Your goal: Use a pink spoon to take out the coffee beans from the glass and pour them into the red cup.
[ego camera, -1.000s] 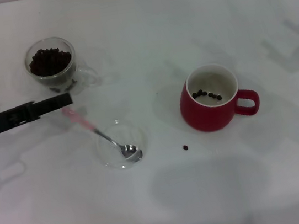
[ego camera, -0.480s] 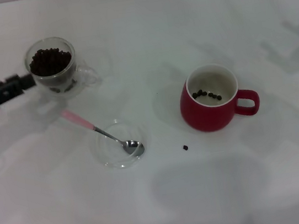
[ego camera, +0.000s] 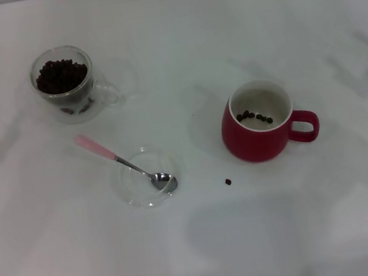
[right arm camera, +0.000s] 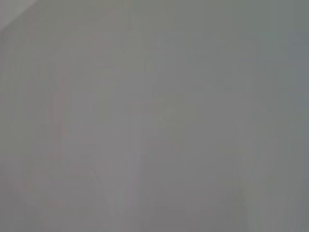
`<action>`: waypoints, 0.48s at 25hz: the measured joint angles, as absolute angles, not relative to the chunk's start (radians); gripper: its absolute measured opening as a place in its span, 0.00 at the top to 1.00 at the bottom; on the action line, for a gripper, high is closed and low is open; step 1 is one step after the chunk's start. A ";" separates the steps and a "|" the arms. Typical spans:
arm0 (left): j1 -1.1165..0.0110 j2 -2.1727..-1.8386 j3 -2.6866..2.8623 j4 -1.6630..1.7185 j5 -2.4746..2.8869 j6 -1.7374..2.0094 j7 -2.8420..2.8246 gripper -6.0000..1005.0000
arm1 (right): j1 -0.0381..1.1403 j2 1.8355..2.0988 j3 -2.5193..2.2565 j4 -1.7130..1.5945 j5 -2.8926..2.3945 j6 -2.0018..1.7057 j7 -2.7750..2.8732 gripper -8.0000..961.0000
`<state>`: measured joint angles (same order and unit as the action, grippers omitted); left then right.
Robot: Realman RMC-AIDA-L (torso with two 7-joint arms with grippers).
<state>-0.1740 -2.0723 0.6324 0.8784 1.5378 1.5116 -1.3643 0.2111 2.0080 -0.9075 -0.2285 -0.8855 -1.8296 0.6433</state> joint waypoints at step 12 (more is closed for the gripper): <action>-0.198 -2.065 0.150 0.598 1.474 1.474 -0.934 0.42 | 0.218 2.011 -0.905 -0.046 -0.841 -1.912 0.529 0.12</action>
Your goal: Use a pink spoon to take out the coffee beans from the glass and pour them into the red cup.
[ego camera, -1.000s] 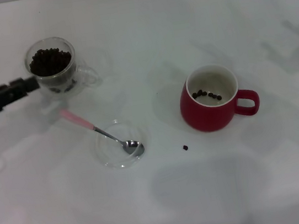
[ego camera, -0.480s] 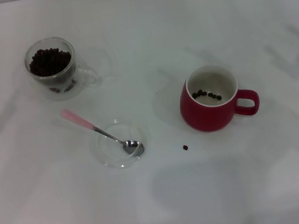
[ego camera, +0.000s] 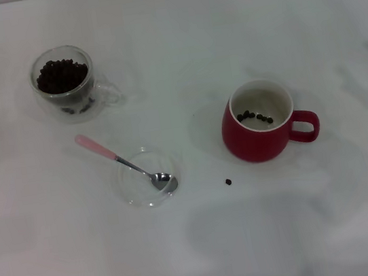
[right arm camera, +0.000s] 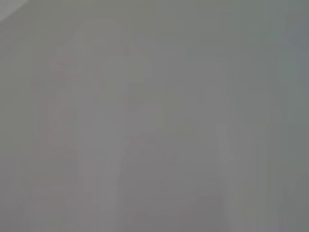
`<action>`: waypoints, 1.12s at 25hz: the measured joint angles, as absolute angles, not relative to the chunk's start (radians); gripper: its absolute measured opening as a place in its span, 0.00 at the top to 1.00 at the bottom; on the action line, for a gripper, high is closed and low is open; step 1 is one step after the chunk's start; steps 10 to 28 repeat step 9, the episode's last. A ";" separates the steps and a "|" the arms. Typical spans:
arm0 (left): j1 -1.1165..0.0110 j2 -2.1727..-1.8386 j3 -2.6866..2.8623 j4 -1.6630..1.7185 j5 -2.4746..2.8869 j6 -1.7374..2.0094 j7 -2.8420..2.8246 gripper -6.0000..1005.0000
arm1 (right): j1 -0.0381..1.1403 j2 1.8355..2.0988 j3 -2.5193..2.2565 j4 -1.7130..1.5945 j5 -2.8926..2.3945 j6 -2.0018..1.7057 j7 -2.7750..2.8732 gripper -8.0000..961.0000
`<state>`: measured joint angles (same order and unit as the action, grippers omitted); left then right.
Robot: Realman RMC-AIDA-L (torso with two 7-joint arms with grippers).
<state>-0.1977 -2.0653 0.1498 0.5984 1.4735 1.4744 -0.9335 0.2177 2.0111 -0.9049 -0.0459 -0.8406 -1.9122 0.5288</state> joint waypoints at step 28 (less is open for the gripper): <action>-0.218 -2.071 0.081 0.494 1.359 1.434 -0.782 0.42 | 0.216 2.009 -0.900 -0.039 -0.811 -1.915 0.503 0.12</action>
